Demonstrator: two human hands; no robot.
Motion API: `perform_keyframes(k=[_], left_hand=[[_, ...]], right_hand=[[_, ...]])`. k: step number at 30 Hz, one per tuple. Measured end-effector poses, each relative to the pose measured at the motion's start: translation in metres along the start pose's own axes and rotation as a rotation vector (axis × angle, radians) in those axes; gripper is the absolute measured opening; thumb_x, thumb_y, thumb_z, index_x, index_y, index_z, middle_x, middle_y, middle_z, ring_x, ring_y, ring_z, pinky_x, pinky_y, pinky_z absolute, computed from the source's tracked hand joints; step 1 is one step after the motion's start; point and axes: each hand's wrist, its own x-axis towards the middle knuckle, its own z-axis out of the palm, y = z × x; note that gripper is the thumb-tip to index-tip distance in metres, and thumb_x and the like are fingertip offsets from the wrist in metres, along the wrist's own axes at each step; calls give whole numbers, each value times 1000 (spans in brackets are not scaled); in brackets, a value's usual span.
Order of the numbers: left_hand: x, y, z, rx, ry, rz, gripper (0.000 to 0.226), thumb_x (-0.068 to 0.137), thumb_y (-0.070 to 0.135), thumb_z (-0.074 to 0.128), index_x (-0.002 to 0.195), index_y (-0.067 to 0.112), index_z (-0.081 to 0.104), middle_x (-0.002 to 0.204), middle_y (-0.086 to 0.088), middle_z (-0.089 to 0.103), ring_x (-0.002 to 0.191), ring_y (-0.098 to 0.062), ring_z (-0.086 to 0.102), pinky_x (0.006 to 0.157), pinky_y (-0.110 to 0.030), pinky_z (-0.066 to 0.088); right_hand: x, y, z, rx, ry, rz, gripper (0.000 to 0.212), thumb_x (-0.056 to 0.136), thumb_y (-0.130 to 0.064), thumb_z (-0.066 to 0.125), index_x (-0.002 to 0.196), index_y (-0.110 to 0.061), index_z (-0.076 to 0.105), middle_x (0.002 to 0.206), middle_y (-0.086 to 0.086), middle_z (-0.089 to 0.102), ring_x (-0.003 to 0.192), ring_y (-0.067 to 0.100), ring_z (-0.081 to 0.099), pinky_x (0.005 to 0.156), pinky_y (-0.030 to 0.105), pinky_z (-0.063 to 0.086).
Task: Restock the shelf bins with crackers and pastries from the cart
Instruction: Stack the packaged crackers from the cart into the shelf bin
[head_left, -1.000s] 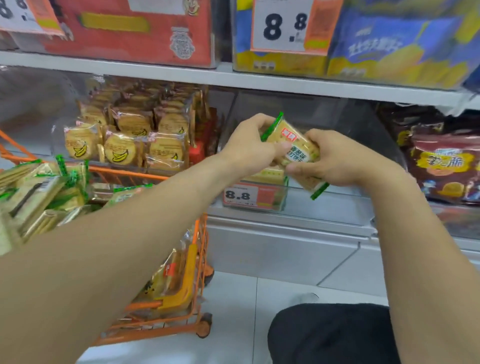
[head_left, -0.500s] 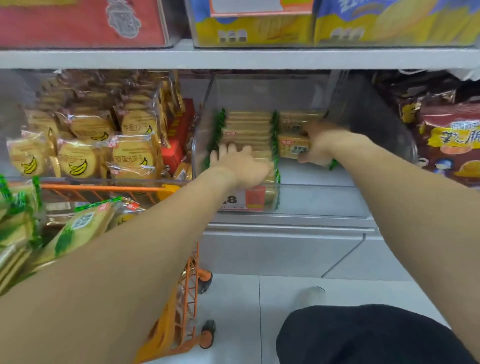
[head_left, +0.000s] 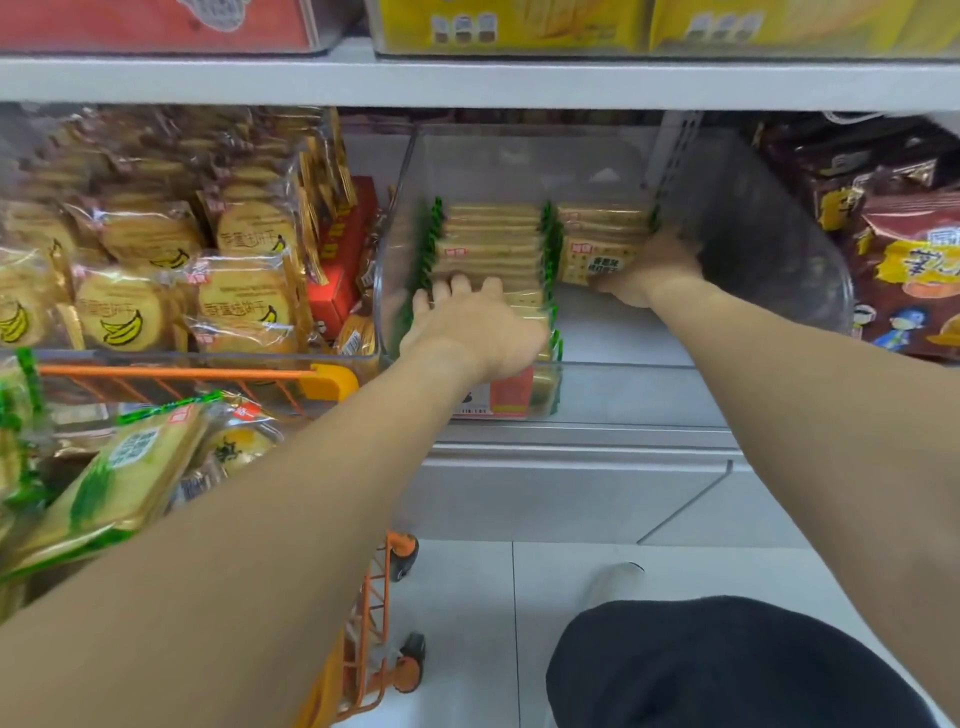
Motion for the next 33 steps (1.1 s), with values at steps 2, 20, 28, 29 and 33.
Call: perform_keyframes(k=[2,20,28,29,33], left_hand=[[-2,0,0,-13,15,4,81,80,59,36,151,20,29,159,-15,23,146,-37,19,120,-50,14],[-9,3,-2,-78,75,-27,70,87,52,45,147,18,37,154,-14,32,142,-34,26,120,-47,18],[-47,-6,-21,-422,498,142,22,85,16,52,89,16,74,98,-6,71,98,-26,63,87,-36,53],[-54,-10,-27,-470,482,129,21,85,17,52,85,18,73,94,-4,73,92,-24,66,84,-35,55],[-93,-37,-63,-482,485,128,19,88,19,56,82,19,73,82,3,71,80,-15,65,73,-23,46]], right_hand=[[4,0,6,122,9,-1,123,73,-42,87,157,-6,7,159,25,22,148,37,27,111,37,38],[-14,-18,-16,350,271,-108,50,87,-24,63,134,-10,50,144,14,41,134,33,43,108,37,42],[-98,-61,-40,747,93,-177,25,79,-6,54,96,-12,72,98,6,71,96,27,68,84,41,58],[-108,-68,-37,852,67,-135,27,76,-8,53,97,-8,71,94,9,71,90,31,69,79,45,60],[-159,-98,-28,1117,-138,-124,23,92,8,44,96,-7,61,79,7,59,66,15,53,57,27,46]])
